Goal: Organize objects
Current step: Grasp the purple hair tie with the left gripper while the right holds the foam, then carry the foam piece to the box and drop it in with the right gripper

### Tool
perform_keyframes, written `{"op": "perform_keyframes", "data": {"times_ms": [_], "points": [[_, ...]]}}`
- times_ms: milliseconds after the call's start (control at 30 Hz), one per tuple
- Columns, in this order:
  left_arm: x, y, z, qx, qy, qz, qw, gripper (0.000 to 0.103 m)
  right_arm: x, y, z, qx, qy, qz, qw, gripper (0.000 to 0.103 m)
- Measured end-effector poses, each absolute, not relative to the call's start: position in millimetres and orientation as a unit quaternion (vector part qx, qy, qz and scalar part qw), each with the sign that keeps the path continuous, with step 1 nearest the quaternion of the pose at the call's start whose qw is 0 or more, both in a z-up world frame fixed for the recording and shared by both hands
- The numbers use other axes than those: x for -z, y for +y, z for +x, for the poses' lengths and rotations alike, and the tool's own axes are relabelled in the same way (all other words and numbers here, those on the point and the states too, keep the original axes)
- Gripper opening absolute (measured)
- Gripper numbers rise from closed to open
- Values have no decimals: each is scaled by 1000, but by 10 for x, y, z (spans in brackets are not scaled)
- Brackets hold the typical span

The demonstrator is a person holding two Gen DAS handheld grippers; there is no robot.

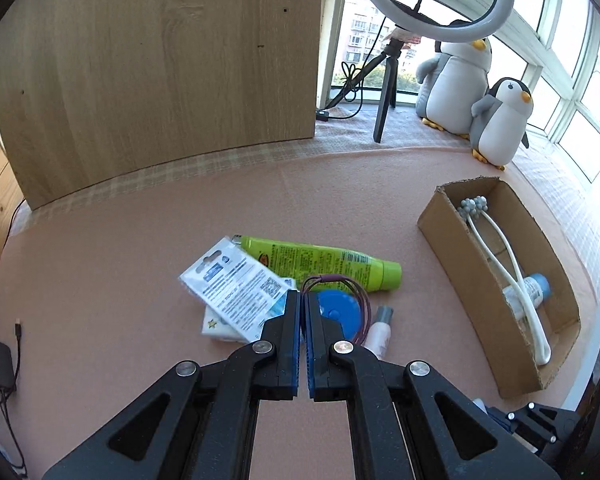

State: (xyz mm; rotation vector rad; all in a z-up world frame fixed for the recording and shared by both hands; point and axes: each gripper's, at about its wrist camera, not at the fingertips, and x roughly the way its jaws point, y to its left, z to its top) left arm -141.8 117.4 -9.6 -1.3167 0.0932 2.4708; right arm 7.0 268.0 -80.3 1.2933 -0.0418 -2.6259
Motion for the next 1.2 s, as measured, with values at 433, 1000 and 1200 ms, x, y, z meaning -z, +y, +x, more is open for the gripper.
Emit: {"op": "perform_keyframes", "data": {"times_ms": [433,1000,1200], "points": [[-316,494,-528,-886,-18,-438,152,2,258,2418,-4,916,19,385,114,8],[-559,305,-250,-897,-29,-416,146,2,-210,2104,107,929,48,341,135,8],[-574,396,-215,-896,-21,-417,152,2,-220,2158,159,931,44,339,131,8]]}}
